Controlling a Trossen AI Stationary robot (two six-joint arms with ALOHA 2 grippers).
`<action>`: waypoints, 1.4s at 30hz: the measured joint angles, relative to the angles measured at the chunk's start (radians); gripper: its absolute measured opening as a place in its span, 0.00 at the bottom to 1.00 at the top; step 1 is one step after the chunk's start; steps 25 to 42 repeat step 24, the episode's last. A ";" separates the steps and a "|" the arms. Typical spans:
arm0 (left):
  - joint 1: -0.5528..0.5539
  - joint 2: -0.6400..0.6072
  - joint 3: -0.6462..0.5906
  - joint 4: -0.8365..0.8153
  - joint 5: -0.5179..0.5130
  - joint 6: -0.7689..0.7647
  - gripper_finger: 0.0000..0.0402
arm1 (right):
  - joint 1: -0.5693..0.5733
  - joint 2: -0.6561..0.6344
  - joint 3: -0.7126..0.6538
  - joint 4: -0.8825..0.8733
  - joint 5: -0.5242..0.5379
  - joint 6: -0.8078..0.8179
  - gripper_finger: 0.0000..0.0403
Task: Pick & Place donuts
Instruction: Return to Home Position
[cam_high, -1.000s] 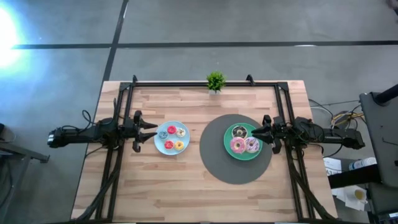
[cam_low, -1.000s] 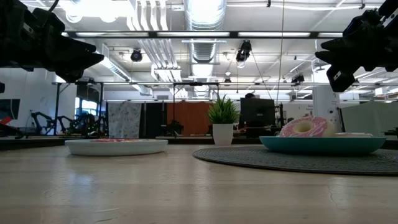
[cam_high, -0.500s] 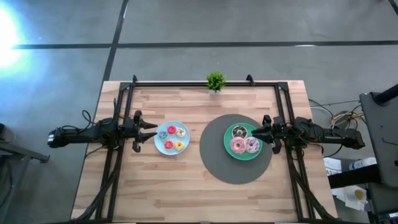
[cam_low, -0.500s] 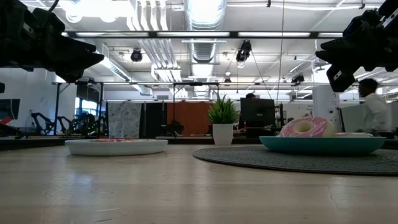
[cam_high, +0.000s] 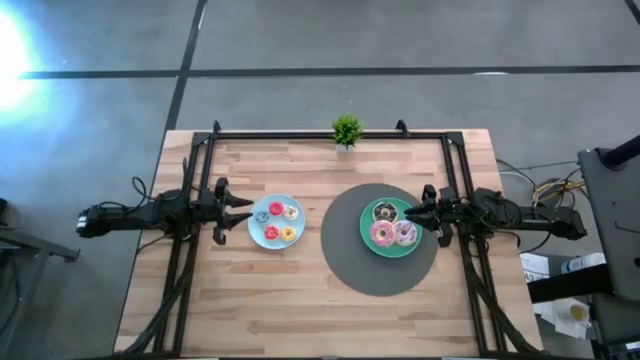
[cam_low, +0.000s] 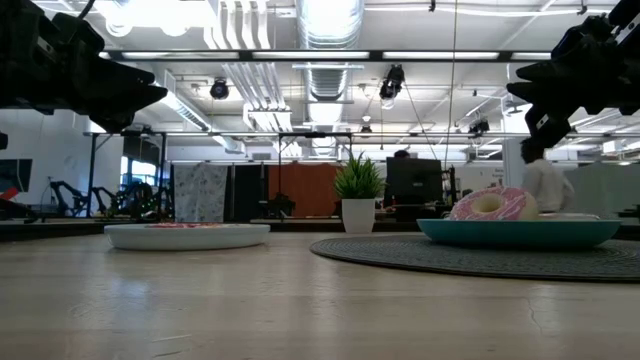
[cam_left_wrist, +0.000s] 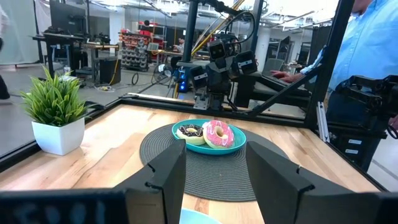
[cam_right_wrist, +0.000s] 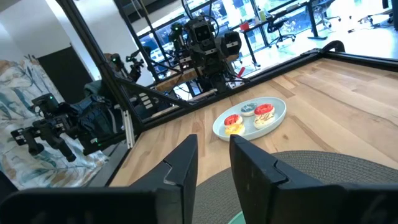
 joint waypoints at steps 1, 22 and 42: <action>0.000 0.000 0.000 0.000 0.000 0.000 0.35 | 0.000 0.000 0.000 0.000 0.000 0.000 0.22; 0.000 0.000 0.000 0.000 0.000 0.000 0.35 | 0.000 0.000 0.000 0.000 0.000 0.000 0.18; 0.000 0.000 0.000 0.000 0.000 0.000 0.35 | 0.000 0.000 0.000 0.000 0.000 0.000 0.19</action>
